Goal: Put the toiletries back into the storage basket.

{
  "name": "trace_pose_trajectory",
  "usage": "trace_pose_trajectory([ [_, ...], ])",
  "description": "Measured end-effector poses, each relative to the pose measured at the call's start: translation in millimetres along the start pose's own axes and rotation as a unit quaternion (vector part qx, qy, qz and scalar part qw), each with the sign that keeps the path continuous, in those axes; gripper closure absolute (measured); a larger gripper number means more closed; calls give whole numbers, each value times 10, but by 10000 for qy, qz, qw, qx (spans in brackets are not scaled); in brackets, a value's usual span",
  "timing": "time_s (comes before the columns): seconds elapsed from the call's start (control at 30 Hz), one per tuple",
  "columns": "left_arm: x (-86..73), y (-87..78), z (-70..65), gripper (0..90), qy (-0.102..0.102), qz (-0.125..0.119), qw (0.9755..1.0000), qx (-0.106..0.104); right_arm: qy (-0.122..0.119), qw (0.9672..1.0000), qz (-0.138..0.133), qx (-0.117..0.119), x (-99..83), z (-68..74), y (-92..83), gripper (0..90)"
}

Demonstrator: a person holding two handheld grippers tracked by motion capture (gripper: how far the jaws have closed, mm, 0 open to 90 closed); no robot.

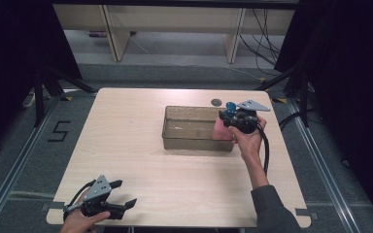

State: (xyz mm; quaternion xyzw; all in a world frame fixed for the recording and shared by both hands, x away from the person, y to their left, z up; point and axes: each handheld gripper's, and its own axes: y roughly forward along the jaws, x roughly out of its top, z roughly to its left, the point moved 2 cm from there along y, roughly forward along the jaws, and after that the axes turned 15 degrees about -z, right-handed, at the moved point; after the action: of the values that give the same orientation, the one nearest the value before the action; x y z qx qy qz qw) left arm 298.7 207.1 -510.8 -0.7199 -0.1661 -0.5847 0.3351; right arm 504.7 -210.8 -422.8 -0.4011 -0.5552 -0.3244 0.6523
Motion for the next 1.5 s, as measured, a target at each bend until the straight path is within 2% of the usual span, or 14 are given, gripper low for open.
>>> trace_pose_trajectory([
  [0.5,8,-2,-5,147,-17,-51,10000,-27,-105,9999,71,4,-96,3,-1,534],
  [0.53,7,-2,-6,147,-22,-43,10000,-19,43,10000,84,-2,-104,24,-1,534],
  [0.6,9,-11,0,147,44,39,10000,29,-22,10000,78,14,-112,14,-1,534],
  [0.63,9,-10,-4,147,22,23,10000,19,-259,9997,12,-26,-112,-17,1,534],
  [0.9,8,-2,-6,147,-13,-58,10000,-31,14,9999,133,0,-148,24,-8,534],
  [0.93,9,-2,-6,147,-13,-56,10000,-31,-175,9998,130,23,-149,-1,-5,534],
  [0.97,8,-2,-6,147,-8,-53,10000,-31,-192,9997,119,17,-154,-3,-4,534],
  [1.07,8,-2,-9,147,-12,-30,10000,-4,12,9999,170,-20,-179,30,-4,534],
  [1.13,8,0,-9,147,-5,-35,10000,-22,-75,9997,222,56,-190,10,0,534],
  [1.23,10,-3,-5,147,21,-33,10000,-39,1,9998,214,-15,-208,35,4,534],
  [1.27,9,-1,-7,147,-9,-59,10000,-33,-211,9996,179,-15,-204,12,10,534],
  [1.37,9,-5,-5,147,24,-32,10000,-36,-123,9997,203,20,-217,55,11,532],
  [1.4,9,-4,-7,147,30,-36,10000,-45,-289,9995,137,1,-215,39,18,530],
  [1.5,8,-3,-8,147,33,-37,10000,-47,-152,9996,220,23,-223,81,20,503],
])
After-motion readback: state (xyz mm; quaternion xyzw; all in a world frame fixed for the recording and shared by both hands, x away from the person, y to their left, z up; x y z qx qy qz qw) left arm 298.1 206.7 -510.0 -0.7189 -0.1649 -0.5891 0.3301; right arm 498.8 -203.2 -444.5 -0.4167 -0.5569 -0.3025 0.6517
